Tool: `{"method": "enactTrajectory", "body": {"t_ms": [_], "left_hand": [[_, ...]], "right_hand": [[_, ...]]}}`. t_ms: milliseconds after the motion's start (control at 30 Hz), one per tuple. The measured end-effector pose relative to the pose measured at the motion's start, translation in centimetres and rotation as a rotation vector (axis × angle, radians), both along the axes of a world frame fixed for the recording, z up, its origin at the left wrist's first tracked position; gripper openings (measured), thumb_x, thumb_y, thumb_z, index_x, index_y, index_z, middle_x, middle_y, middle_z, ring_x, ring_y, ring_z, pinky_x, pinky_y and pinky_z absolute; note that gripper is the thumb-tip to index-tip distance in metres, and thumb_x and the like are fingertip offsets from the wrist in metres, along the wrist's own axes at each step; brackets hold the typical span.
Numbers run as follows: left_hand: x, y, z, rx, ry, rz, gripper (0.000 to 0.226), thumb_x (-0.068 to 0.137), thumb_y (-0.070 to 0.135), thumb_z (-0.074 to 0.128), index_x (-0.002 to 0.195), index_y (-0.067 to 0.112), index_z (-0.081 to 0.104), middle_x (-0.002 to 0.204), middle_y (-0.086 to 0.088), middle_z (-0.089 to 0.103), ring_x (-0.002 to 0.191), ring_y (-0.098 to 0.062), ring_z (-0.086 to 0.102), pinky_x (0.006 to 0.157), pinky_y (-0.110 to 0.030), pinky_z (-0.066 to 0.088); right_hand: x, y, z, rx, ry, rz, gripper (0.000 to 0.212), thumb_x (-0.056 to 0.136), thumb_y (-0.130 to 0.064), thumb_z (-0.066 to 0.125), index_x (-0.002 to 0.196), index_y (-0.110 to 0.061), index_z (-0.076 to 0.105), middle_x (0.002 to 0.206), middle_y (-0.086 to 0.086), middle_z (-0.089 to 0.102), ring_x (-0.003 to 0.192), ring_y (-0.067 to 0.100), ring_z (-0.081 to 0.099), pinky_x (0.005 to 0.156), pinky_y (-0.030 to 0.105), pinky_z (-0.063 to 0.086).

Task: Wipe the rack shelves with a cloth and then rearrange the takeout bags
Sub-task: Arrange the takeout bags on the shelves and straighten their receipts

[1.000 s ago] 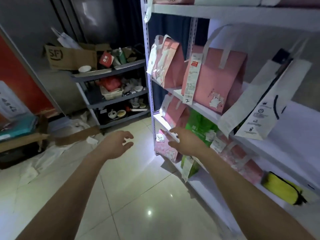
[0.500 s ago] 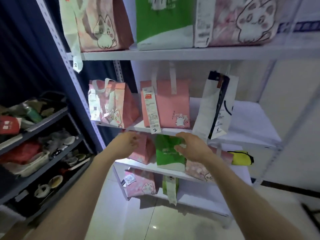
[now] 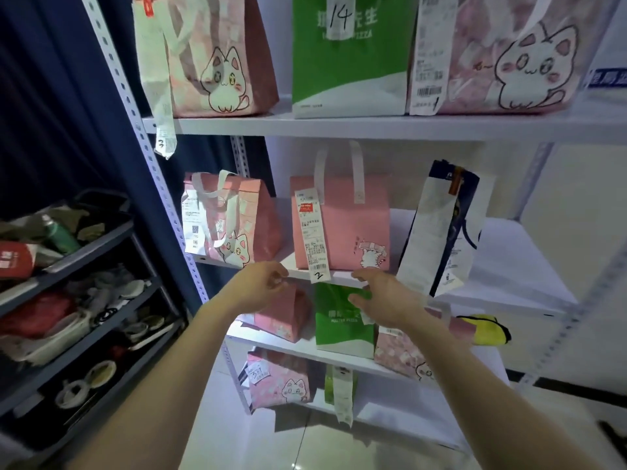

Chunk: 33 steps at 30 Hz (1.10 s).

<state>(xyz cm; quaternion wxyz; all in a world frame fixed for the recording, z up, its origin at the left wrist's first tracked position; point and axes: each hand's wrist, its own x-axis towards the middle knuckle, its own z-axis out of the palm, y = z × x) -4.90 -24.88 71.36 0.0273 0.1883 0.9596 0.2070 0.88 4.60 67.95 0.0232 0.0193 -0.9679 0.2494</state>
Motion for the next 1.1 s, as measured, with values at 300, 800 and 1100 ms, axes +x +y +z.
{"method": "enactTrajectory", "body": {"t_ms": [300, 800, 1100], "left_hand": [[-2.2, 0.0, -2.0, 0.111, 0.041, 0.097, 0.033, 0.105, 0.029, 0.068, 0.137, 0.019, 0.068, 0.131, 0.0, 0.073, 0.105, -0.012, 0.07, 0.1, -0.033, 0.057], [-9.4, 6.2, -2.4, 0.665, -0.217, 0.209, 0.079, 0.1, 0.03, 0.072, 0.167, 0.024, 0.031, 0.151, -0.007, 0.063, 0.138, -0.028, 0.062, 0.12, -0.056, 0.045], [-11.1, 2.4, -1.0, 0.505, -0.138, 0.109, 0.062, 0.101, 0.016, 0.07, 0.158, 0.02, 0.045, 0.13, 0.003, 0.075, 0.111, -0.018, 0.076, 0.101, -0.047, 0.062]], "right_hand": [[-4.3, 0.0, 0.0, -0.088, 0.157, -0.071, 0.05, 0.098, -0.037, 0.069, 0.145, -0.025, 0.055, 0.143, -0.002, 0.063, 0.122, 0.021, 0.064, 0.101, 0.038, 0.055], [-7.9, 3.1, -0.7, -0.184, 0.049, -0.369, 0.057, 0.099, -0.02, 0.065, 0.149, -0.017, 0.038, 0.116, 0.006, 0.067, 0.095, 0.026, 0.067, 0.086, 0.047, 0.062], [-6.3, 0.3, 0.6, -0.154, 0.073, -0.43, 0.03, 0.101, -0.018, 0.06, 0.13, -0.018, 0.057, 0.112, 0.003, 0.069, 0.093, 0.02, 0.068, 0.083, 0.04, 0.061]]}}
